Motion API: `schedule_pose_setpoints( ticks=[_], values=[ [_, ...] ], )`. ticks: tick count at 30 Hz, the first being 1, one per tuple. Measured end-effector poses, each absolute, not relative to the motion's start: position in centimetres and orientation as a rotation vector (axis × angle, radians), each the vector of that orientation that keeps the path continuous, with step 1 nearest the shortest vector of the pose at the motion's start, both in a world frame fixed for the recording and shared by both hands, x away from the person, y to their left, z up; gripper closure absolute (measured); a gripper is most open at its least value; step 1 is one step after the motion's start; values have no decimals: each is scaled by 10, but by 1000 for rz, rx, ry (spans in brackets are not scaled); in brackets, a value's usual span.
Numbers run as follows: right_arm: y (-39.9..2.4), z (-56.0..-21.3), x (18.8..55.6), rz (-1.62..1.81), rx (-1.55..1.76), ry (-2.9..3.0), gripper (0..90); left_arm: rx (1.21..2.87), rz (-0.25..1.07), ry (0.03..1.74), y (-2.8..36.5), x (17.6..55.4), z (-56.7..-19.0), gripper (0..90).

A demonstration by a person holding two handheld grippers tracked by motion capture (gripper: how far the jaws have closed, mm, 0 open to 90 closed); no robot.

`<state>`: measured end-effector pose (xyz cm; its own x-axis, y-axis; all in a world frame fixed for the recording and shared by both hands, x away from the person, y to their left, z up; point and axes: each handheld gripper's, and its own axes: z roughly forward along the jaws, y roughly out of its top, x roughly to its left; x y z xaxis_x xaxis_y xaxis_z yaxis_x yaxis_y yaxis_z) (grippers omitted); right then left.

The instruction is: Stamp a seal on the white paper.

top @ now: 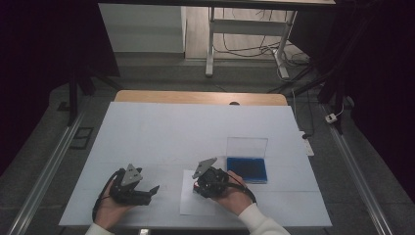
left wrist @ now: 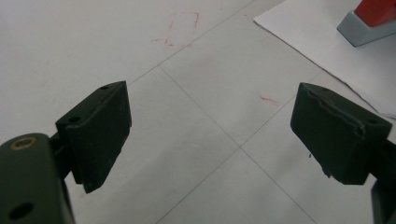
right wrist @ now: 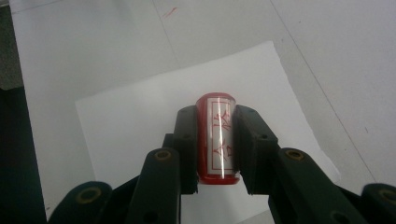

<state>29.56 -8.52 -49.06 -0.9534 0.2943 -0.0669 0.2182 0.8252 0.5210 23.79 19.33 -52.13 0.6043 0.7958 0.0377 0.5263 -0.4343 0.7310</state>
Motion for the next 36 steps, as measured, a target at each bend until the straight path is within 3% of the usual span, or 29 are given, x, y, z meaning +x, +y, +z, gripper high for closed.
schedule_pose_setpoints(
  ticks=[27, 36],
  values=[
    [-88, -492, 296, 825, 400, 2854, 703, 2130, 502, 1042, 195, 238, -521, 130],
    [-101, -483, 299, 1019, 466, 2829, 695, 2128, 498, 1043, 197, 239, -521, 130]
  ],
)
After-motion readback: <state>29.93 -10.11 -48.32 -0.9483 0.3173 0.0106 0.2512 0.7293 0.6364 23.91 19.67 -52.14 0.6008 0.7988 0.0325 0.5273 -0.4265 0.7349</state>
